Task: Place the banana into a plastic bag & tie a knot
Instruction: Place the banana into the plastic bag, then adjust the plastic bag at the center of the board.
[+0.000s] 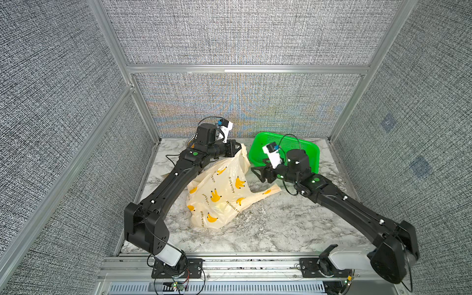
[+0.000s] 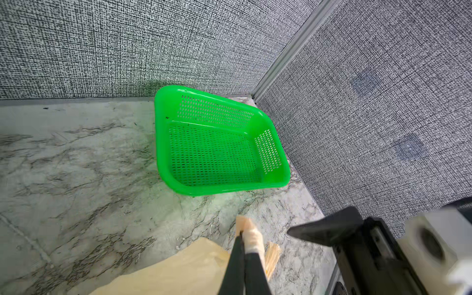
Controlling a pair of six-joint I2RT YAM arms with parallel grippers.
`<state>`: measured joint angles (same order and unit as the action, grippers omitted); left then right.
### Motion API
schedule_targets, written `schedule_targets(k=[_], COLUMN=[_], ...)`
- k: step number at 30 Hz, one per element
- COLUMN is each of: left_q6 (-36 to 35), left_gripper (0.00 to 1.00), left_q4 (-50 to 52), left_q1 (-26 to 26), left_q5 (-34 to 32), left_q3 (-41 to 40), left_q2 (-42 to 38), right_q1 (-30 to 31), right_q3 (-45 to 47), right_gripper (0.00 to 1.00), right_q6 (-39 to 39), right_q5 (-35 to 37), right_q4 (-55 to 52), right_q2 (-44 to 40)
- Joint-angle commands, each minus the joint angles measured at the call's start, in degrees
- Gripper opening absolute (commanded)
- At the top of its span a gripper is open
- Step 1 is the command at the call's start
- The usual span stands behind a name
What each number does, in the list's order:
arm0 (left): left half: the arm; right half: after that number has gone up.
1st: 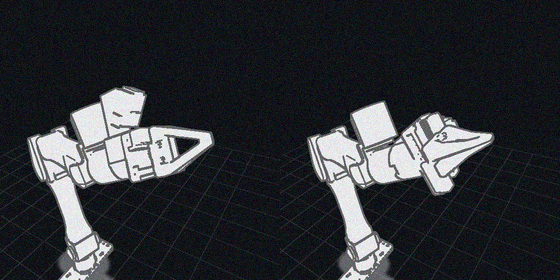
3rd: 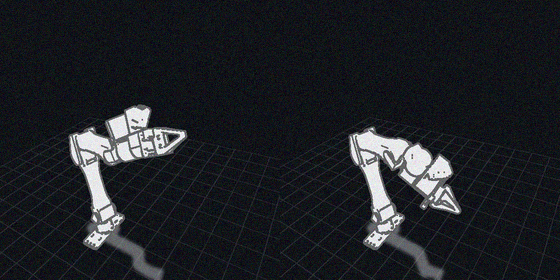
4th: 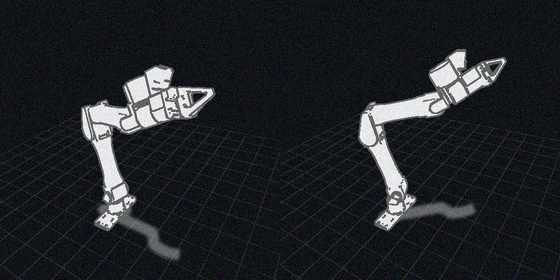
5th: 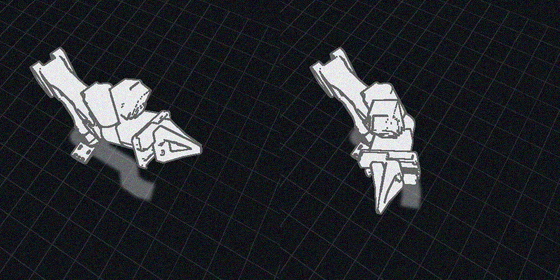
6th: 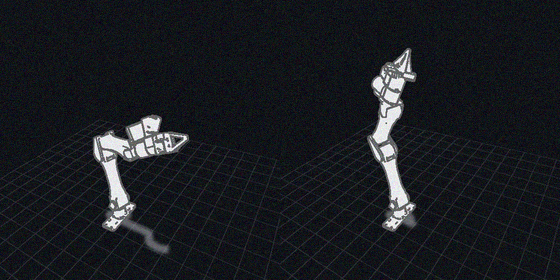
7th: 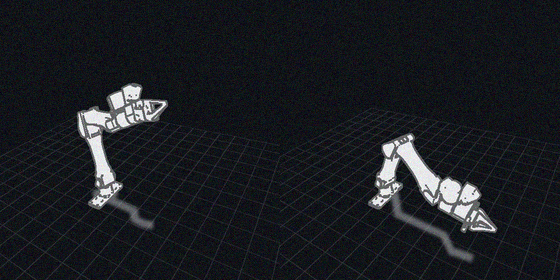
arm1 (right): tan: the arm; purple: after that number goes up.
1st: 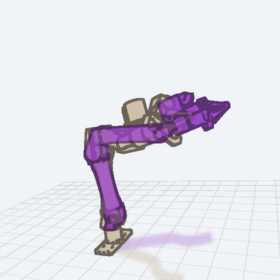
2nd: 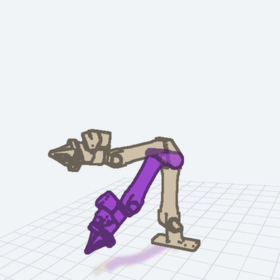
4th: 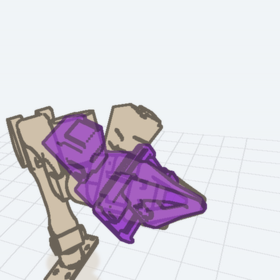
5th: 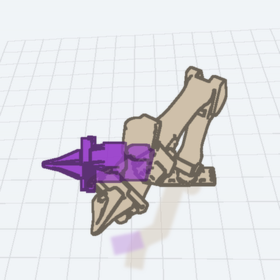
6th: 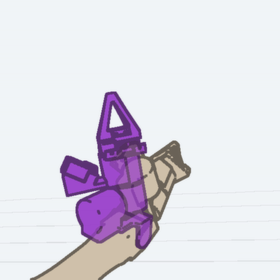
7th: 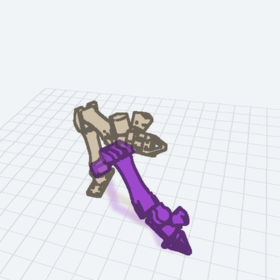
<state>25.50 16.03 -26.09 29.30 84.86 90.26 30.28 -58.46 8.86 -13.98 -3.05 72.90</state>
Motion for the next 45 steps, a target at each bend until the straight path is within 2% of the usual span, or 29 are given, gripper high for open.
schedule_targets(k=[1, 6, 8, 11, 14, 17, 25, 31, 33, 36, 38, 42, 45], left_q6=[0.14, -0.18, -0.42, -0.48, -0.45, -0.45, -0.61, -1.03, -1.15, -1.22, -1.23, -1.38, -1.50], left_gripper=[0.00, 0.00, 0.00, 0.00, 0.00, 0.00, 0.00, 0.00, 0.00, 0.00, 0.00, 0.00, 0.00], left_q4=[-2.50, -2.23, -2.15, -1.97, -1.97, -1.88, -1.89, -1.38, -1.37, -1.36, -1.38, -1.36, -1.27], left_q1=[0.14, 0.10, 0.07, 0.09, 0.14, 0.15, 0.11, 0.08, 0.15, 0.12, 0.13, 0.09, 0.14], left_q5=[-1.69, -1.65, -1.59, -1.99, -1.43, -1.12, -0.65, -0.39, -0.35, -0.14, -0.21, -0.34, -0.22], left_q3=[-0.14, -0.05, -0.07, -0.22, 0.04, 0.30, 0.55, 1.51, 1.80, 2.06, 2.14, 2.33, 2.42], left_q2=[-0.26, 0.45, 0.62, 0.86, 1.28, 1.83, 3.67, 6.05, 6.87, 7.72, 7.95, 8.02, 7.94], right_q1=[-5.50, -12.44, -16.02, -19.80, -21.13, -20.91, -20.86, -20.46, -20.18, -19.44, -19.00, -18.23, -17.64], right_q3=[7.16, 25.70, 31.30, 38.94, 43.00, 43.97, 43.38, 41.95, 41.05, 39.98, 39.71, 40.11, 39.67], right_gripper=[0.79, 0.79, 0.77, 0.74, 0.71, 0.66, 0.52, 0.51, 0.47, 0.36, 0.20, 0.00, 0.00], right_q6=[14.26, 21.35, 24.15, 28.25, 31.54, 33.04, 36.82, 36.68, 35.92, 35.11, 34.52, 33.41, 31.53], right_q5=[-3.82, -9.62, -15.10, -21.89, -26.77, -30.65, -32.71, -32.41, -32.23, -32.51, -32.51, -31.48, -28.69], right_q4=[-1.04, 7.02, 12.19, 23.44, 34.98, 43.16, 57.85, 60.35, 59.67, 59.05, 58.34, 55.91, 50.81], right_q2=[-4.55, -15.20, -17.34, -18.70, -16.33, -11.77, 1.19, 5.47, 6.14, 7.06, 7.13, 5.26, 1.27])
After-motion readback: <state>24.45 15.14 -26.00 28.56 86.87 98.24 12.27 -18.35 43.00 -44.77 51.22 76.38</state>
